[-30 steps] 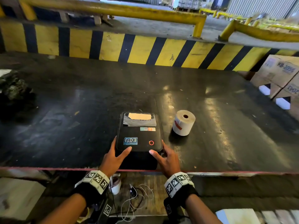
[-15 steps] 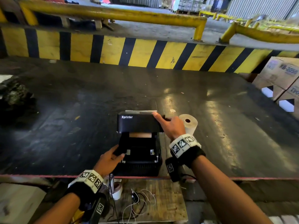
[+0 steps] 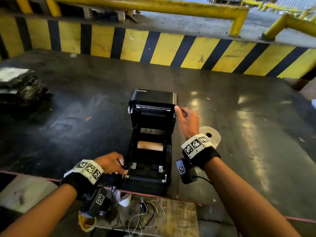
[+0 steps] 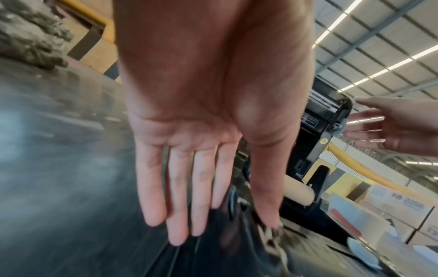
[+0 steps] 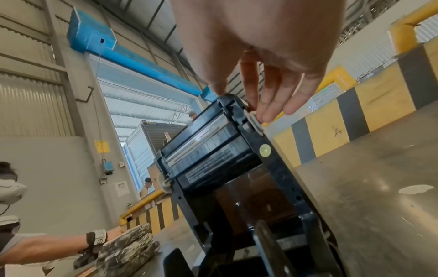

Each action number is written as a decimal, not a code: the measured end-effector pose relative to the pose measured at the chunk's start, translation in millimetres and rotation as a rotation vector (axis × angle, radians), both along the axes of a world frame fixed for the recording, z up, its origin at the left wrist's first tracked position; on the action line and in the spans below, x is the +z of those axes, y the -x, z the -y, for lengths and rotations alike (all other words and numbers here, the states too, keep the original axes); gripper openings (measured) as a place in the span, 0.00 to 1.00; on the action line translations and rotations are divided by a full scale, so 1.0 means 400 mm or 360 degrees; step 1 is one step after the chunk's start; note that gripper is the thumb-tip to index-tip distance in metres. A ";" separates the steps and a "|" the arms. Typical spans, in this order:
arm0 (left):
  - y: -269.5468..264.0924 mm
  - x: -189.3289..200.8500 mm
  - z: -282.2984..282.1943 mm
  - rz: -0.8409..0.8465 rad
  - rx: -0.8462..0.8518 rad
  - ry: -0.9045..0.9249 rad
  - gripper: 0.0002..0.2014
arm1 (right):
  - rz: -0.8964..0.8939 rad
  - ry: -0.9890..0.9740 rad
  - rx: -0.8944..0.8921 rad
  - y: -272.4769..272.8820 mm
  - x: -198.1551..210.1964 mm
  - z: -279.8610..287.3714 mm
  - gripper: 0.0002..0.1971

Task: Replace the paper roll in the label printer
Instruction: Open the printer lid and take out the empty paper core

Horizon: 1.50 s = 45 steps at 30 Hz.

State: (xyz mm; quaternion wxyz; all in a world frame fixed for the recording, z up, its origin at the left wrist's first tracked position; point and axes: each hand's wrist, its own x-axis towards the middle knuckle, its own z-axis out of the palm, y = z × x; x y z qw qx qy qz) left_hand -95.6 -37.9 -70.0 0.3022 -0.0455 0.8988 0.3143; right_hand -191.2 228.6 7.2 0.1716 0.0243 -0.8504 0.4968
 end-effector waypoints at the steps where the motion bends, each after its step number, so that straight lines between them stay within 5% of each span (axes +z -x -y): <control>1: 0.009 0.008 -0.003 -0.0006 -0.0037 0.0061 0.17 | -0.0012 0.0025 0.0027 0.000 -0.010 -0.003 0.18; 7: 0.083 0.053 -0.073 -0.0641 0.0277 -0.0071 0.28 | -0.0041 0.0199 0.0152 0.014 -0.065 -0.021 0.15; 10: 0.103 0.030 -0.109 -0.0735 0.0250 -0.0049 0.31 | -0.0030 0.0131 0.0177 0.000 -0.079 -0.038 0.17; 14: 0.125 -0.006 -0.126 -0.0914 0.0324 0.0047 0.25 | 0.0208 -0.0296 0.0156 -0.075 -0.133 -0.046 0.22; 18: 0.136 -0.012 -0.106 -0.0883 0.0203 -0.0027 0.14 | 0.0463 -0.0900 0.0439 -0.130 -0.193 -0.031 0.37; 23: 0.136 -0.022 -0.066 -0.0952 -0.0050 -0.0049 0.17 | 0.0568 -0.1033 0.0429 -0.146 -0.226 -0.008 0.32; 32: 0.153 0.013 -0.055 -0.0956 0.0011 -0.0309 0.20 | 0.0439 -0.0705 0.0225 -0.164 -0.240 0.033 0.24; 45: 0.135 0.193 -0.157 -0.1145 0.0215 -0.0887 0.16 | 0.0095 0.0525 -0.0050 -0.141 -0.105 -0.033 0.12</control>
